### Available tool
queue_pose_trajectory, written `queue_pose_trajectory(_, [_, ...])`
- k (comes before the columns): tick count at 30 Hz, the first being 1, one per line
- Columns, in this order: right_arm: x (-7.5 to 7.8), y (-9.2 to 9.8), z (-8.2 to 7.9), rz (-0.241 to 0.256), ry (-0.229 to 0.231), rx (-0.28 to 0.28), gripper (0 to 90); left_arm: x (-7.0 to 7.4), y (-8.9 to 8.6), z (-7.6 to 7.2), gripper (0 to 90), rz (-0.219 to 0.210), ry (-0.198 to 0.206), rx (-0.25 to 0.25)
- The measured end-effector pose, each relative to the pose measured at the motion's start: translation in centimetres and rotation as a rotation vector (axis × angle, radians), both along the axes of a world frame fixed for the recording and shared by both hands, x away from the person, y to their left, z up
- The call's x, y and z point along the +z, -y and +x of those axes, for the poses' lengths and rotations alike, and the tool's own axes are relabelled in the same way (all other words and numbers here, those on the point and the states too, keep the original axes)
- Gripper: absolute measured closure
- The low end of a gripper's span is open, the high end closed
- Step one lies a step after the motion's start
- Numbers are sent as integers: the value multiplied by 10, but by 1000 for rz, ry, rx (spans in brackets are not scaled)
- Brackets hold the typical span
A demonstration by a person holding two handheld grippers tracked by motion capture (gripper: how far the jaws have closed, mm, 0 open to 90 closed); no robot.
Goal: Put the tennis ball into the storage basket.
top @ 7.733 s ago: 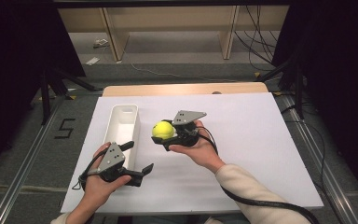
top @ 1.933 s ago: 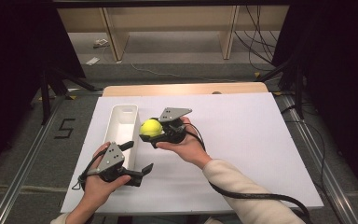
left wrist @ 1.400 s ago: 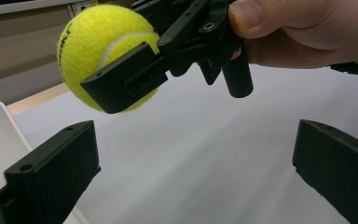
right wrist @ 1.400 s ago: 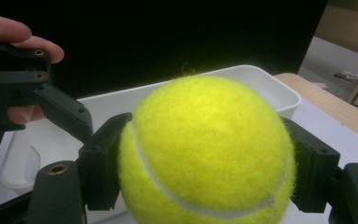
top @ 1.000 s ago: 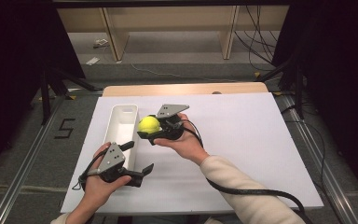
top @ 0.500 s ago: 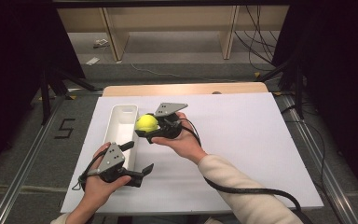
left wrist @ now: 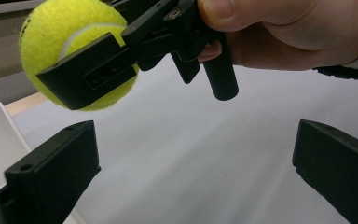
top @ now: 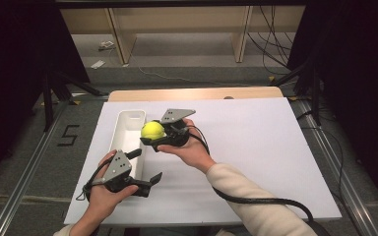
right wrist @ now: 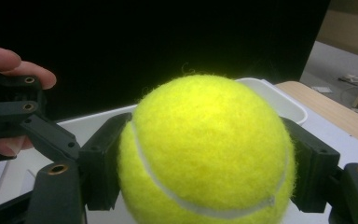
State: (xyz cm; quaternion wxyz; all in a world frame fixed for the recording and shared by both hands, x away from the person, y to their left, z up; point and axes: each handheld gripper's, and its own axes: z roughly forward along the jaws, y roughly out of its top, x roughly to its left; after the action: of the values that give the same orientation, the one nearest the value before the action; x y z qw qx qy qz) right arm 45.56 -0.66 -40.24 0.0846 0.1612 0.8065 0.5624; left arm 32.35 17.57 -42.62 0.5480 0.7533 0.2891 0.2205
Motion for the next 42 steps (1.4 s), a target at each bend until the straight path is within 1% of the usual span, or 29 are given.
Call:
queue_pose_trajectory(7, [0, -3, 0, -1, -7, 3, 271, 0, 0, 0, 0, 2, 2, 0])
queue_pose_trajectory(8, [1, -4, 1, -1, 1, 6, 271, 0, 0, 0, 0, 2, 2, 0])
queue_pose_trajectory(12, [1, -8, 1, 2, -5, 11, 271, 0, 0, 0, 0, 3, 4, -3])
queue_pose_trajectory(15, [1, -10, 1, 5, 0, 16, 271, 0, 0, 0, 0, 2, 2, -1])
queue_pose_trajectory(20, [2, -11, 1, 3, -3, 15, 271, 0, 0, 0, 0, 3, 5, -4])
queue_pose_trajectory(31, [4, -12, 2, 8, 5, 14, 271, 0, 0, 0, 0, 3, 7, -3])
queue_pose_trajectory(34, [4, -13, 2, 8, 1, 15, 271, 0, 0, 0, 0, 0, 3, 0])
queue_pose_trajectory(37, [5, -14, 3, 8, 6, 16, 271, 0, -1, 0, 0, -1, 2, -3])
queue_pose_trajectory(42, [3, -16, 2, 9, 3, 15, 272, 0, -1, 0, 0, -2, 2, 0])
